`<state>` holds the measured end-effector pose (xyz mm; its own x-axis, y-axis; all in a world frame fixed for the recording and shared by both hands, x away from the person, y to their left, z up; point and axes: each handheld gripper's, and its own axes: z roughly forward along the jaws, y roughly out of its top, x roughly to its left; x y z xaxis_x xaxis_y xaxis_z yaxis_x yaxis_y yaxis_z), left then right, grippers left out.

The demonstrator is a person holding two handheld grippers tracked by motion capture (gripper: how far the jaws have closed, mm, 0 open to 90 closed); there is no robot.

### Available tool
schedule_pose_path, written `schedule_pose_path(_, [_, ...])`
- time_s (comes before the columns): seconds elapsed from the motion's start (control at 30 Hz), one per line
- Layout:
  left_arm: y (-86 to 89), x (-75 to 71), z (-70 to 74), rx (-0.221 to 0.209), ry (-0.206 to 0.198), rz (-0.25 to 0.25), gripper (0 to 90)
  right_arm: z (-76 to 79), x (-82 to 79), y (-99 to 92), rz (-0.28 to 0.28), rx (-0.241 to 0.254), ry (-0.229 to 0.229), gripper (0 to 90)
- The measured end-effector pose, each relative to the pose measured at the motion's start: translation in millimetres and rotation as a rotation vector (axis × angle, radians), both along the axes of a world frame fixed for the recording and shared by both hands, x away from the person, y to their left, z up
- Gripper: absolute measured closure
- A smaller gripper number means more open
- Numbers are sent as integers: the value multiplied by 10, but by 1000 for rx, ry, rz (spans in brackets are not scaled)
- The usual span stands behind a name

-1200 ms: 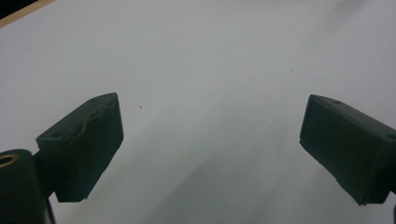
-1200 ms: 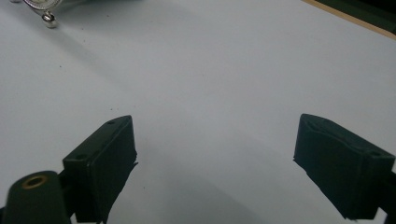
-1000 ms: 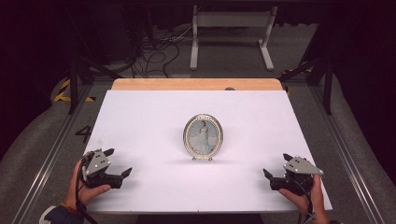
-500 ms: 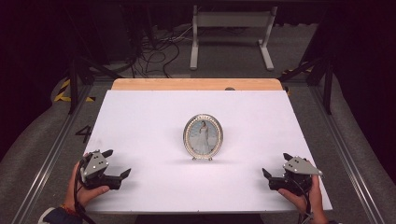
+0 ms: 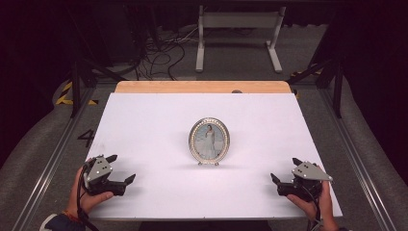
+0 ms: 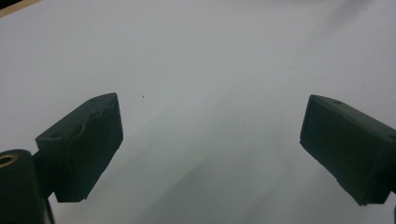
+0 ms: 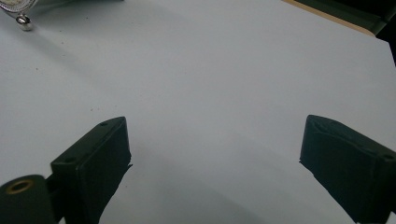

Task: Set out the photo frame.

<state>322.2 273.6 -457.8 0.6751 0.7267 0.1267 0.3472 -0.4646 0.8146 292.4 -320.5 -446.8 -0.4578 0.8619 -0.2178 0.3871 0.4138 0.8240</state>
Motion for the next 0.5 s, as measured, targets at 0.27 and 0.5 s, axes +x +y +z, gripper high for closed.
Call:
schedule_pose_path(0.27, [-2, 7, 0, -1, -1, -3, 65, -4, 3, -1, 2, -2, 1, 83])
schedule_pose_path(0.5, [-7, 11, 6, 6, -4, -6, 65, -6, 6, -7, 5, -3, 4, 83])
